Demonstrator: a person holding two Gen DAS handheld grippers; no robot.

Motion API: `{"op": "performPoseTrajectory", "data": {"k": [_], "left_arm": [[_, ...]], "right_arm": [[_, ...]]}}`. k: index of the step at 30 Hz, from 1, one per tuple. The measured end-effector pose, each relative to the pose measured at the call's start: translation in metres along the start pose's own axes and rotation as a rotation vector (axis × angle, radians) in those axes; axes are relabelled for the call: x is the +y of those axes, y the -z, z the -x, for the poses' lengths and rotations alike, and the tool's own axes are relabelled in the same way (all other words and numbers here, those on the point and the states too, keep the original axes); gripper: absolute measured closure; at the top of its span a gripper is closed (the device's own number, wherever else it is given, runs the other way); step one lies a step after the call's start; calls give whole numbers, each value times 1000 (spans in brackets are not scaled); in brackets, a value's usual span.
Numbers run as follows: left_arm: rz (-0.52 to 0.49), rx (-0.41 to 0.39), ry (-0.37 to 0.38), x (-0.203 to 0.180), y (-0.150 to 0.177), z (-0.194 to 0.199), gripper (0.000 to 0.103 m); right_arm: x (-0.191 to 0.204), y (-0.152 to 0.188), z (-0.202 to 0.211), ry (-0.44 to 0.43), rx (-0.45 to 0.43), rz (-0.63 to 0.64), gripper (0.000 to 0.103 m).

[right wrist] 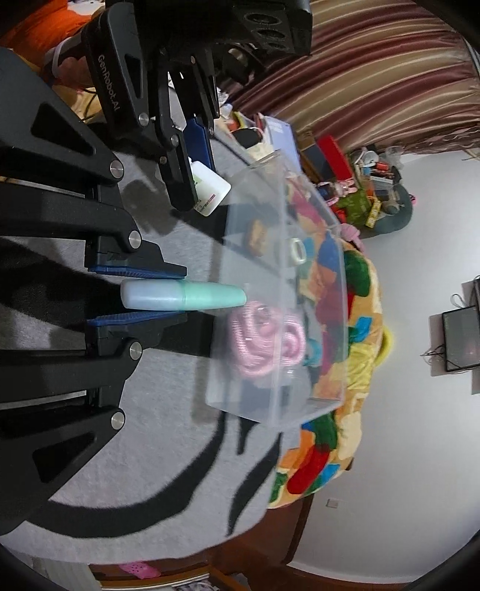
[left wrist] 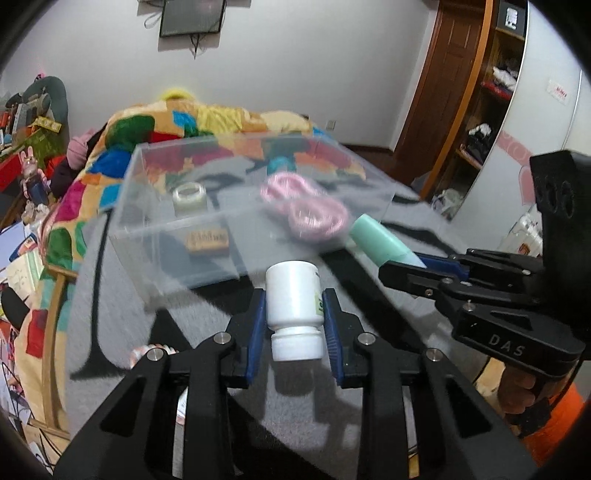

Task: Organize objects
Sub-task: 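Place the pill bottle in the box with left while right releases the mint-green bottle inside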

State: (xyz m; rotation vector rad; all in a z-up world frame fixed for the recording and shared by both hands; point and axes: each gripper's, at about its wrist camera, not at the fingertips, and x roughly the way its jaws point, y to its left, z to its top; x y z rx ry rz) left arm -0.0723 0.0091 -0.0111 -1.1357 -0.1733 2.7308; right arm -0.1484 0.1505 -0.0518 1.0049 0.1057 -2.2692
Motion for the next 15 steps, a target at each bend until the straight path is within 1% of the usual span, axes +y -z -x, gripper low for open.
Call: {"op": "performPoseTrajectory", "data": {"k": [5,10,15], "left_arm": [[22,-63,4,10,-21,14,73],[50,-113,-28,26,-39,20,73],[76,-131,-77,43,-54,15,73]], "right_arm": [[7,-22,9,8,-59,21,88],[10,-42,11,28,-98,40,88],[13,-58,5,48,-115,59,88]]}}
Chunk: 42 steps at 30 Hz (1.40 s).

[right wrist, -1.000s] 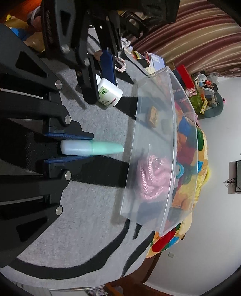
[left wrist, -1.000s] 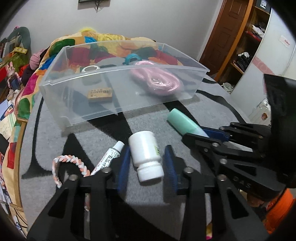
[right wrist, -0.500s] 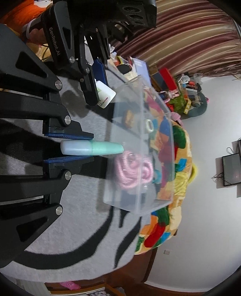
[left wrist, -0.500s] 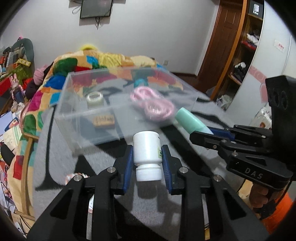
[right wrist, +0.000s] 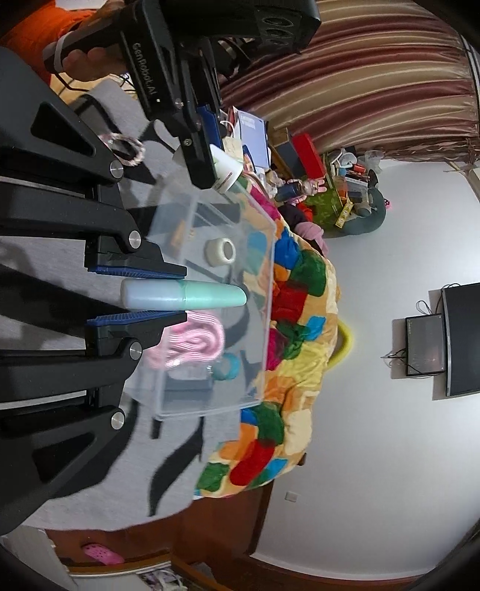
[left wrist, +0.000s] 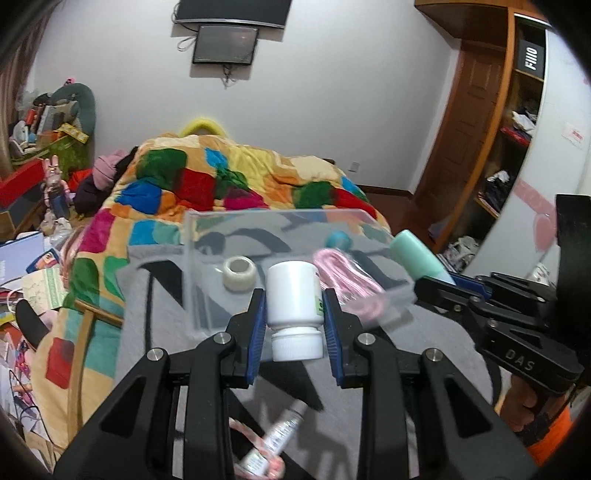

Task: Organize objects
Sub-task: 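Place the pill bottle in the box with left while right releases the mint-green bottle inside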

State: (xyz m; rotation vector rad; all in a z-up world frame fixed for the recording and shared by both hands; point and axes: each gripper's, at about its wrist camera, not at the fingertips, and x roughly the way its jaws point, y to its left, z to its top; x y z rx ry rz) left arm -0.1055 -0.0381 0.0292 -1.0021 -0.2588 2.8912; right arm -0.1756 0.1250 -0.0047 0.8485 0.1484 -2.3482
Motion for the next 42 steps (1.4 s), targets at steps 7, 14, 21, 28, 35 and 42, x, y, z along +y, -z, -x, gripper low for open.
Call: {"op": "performPoseTrajectory", "data": {"k": [7,14,21,28,35,42], "left_arm": [[11,27,-43,10,-11,-23,73],[13,104,-66,22,-11,-59,73],[-5,125,-69,22,-6,-67,73],[-5,131,-53,20,-4,-60,66],[-22,81,-73,16,0,-34,45],[-46,61,-80,16,16,-5,41]], "right_arm": [[-4,-18,-32,-37,27,-22,88],[-6,-23,-73,-57,100,-36,88],[0,-18,-91,-45,153,1,88],[1,-15,-81,-39,150,6,81],[10,-9,-53,-29,108,45,69],[27,9,-29,-63,93,90,63]]}}
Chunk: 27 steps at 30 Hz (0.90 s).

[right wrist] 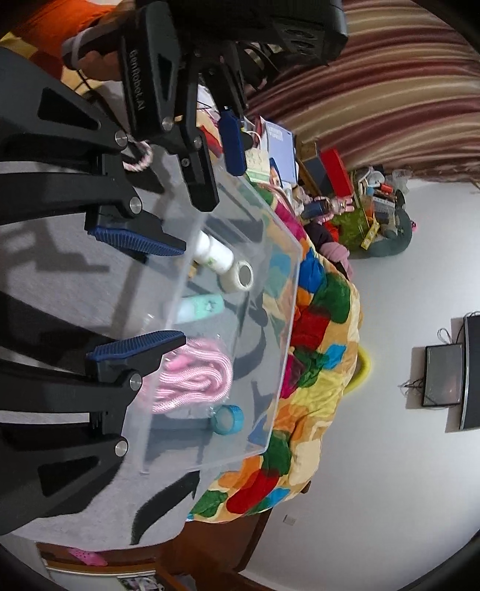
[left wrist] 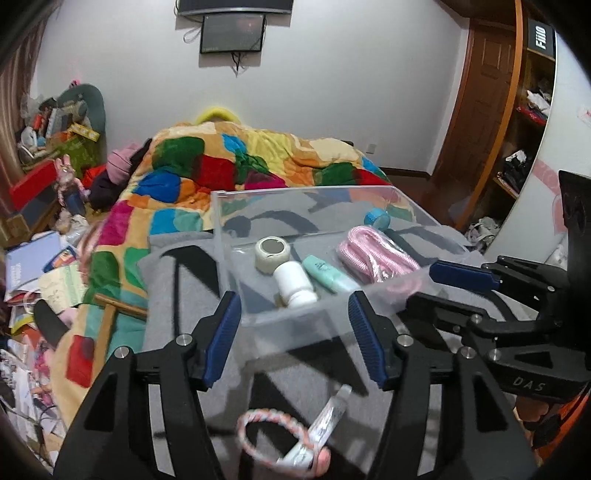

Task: Organize objects
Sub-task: 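Place the pill bottle in the box with left while right releases the mint-green bottle inside, then grasp the braided bracelet with the left tool while the right tool grasps the toothpaste tube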

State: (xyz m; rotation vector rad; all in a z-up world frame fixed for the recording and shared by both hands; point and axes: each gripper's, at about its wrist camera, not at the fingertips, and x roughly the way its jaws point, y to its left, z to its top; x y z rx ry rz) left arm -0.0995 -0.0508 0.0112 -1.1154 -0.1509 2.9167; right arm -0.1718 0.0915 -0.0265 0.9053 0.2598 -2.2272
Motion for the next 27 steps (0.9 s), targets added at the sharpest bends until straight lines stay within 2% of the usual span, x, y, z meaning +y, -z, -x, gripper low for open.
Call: {"op": "performPoseTrajectory", "data": {"k": [4,9,16,19,21,23,27], "left_arm": [[-17,9,13,2,14,13,41],[-29,78,-25,12,40,6,40],[58,183,-27,42,75,-12,41],[50,159,-40,41,84,-7,41],[31,141,-54,34,89,-4,46],[1,125,-74,29,92,-4,52],[-32,103,-61,20,97,0,71]], "right_arm": [[10,13,4,-13,6,20,61],[17,30,-1,-48,45,11,60],[26,40,-21,-116,107,-45,57],[30,39,-33,-143,134,-94,53],[35,40,-42,-163,159,-113,53],[45,44,-51,-145,184,-104,53],[53,46,-55,-125,184,-112,53]]}}
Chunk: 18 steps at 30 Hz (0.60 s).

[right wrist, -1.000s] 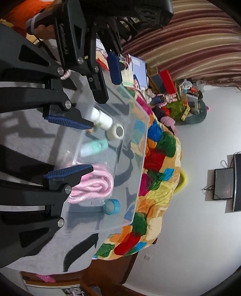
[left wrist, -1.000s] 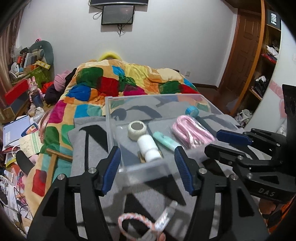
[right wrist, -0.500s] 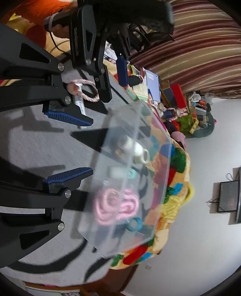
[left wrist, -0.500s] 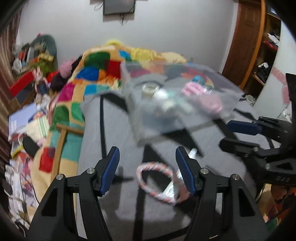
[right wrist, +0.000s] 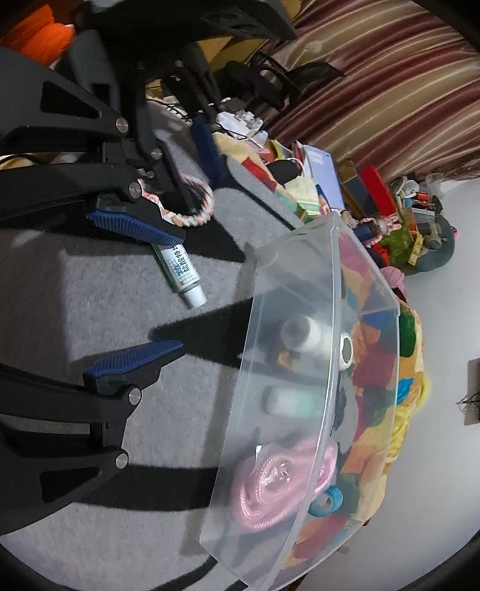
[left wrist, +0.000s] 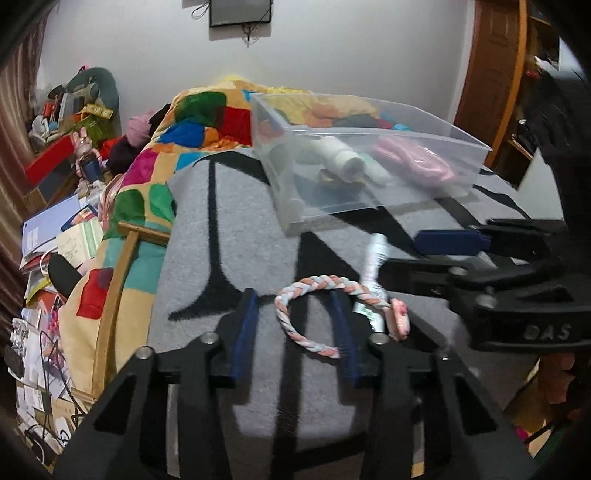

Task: Organize objects
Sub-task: 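Grasp the braided bracelet with the left tool while the right tool grasps the toothpaste tube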

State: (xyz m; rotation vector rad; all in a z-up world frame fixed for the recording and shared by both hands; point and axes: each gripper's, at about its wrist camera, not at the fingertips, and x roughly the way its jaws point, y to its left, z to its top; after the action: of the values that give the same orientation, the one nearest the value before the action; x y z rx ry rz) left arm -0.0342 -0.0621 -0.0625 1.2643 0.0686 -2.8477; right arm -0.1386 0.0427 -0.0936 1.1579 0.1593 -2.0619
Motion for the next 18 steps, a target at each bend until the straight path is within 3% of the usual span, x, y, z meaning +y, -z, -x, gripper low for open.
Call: {"op": "performPoseTrajectory", "data": {"k": [7,11,18], "left_arm": [[-33,-29,11,-9,8,5,84],[-21,-33,39,-7,10,8,91],[-12,-38,43,-4,14,12,98]], "right_arm": [[15,-12,-14,-38,29,4,60],[24,-17,-23,-22,33,37,72],[12,-17,-18,-40,28,10,82]]}}
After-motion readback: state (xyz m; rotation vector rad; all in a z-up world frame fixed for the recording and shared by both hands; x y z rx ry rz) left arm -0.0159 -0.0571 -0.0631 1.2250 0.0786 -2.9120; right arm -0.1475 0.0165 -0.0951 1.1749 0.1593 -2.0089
